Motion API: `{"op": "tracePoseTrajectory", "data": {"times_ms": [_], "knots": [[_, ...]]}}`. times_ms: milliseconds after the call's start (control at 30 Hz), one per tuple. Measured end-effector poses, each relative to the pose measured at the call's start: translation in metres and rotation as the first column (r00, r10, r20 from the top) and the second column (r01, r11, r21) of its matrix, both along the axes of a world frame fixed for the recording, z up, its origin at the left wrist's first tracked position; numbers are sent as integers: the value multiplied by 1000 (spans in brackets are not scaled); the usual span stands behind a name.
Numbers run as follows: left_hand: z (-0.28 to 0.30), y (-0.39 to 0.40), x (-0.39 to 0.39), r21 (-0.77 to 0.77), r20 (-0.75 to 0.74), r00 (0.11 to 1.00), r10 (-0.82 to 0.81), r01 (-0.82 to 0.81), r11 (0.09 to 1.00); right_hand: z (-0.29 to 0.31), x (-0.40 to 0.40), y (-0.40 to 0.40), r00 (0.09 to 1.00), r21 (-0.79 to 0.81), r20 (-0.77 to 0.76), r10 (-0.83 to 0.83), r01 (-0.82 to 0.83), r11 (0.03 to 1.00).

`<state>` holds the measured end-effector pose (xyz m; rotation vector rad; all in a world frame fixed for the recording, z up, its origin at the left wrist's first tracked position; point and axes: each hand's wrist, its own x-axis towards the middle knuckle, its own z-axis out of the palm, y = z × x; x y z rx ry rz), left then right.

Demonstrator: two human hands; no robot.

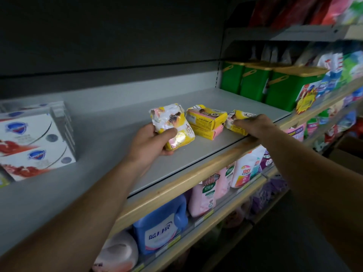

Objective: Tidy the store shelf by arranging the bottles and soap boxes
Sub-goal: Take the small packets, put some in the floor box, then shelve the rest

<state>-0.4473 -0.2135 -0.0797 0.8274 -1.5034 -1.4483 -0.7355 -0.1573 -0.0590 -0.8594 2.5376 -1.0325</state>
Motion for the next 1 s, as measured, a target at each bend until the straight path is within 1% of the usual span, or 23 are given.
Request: {"op": "tracePoseTrajectory", "data": {"times_ms": [33, 100, 167, 267, 367, 400, 433, 467, 500, 567, 667, 767, 800, 900, 967, 1000], "knots": [[0, 0, 0, -5, 2, 1000, -2, 2, 1000, -2, 1, -1, 1000, -27, -9, -3, 3, 1000], [-1, 0, 0, -13, 2, 1000, -3, 3, 1000, -6, 4, -2, 996, -58, -84, -22, 17, 998], [-1, 1, 0, -30, 13, 1000, -6, 6, 1000, -8, 10, -2, 990, -169, -132, -40, 17, 985], [1, 3, 0, -48, 27, 1000, -17, 18, 999, -7, 18, 3, 990, -351, -115, -76, 31, 936], [6, 11, 2, -70, 55, 998, -36, 40, 997, -4, 30, 24, 994, -493, -28, -108, 80, 867], [7, 16, 4, -82, 65, 997, -41, 47, 996, -3, 35, 35, 994, -552, 59, -95, 112, 826], [10, 21, 6, -96, 75, 996, -49, 56, 994, -1, 41, 49, 977, -612, 209, -42, 164, 774], [13, 28, 8, -105, 83, 995, -57, 66, 992, 0, 49, 64, 927, -647, 373, 43, 227, 728], [16, 36, 11, -108, 86, 994, -61, 70, 992, 1, 58, 82, 858, -657, 496, 135, 270, 704], [21, 58, 19, -115, 91, 994, -57, 67, 991, -4, 74, 117, 722, -655, 631, 285, 298, 695], [18, 102, 38, -89, 80, 995, -56, 63, 994, -26, 107, 165, 572, -615, 728, 377, 303, 728], [0, 159, 64, -15, 89, 991, -102, 104, 995, -54, 145, 210, 411, -545, 818, 402, 333, 769], [-8, 177, 74, 18, 104, 989, -101, 100, 995, -64, 156, 224, 371, -524, 838, 401, 336, 783], [-34, 224, 101, 131, 110, 991, -77, 63, 989, -86, 189, 262, 309, -489, 862, 402, 297, 820], [-52, 252, 119, 200, 93, 994, -64, 44, 979, -101, 210, 283, 242, -471, 877, 415, 264, 842], [-62, 265, 128, 229, 76, 995, -59, 41, 973, -110, 220, 292, 223, -461, 883, 414, 240, 855]]}}
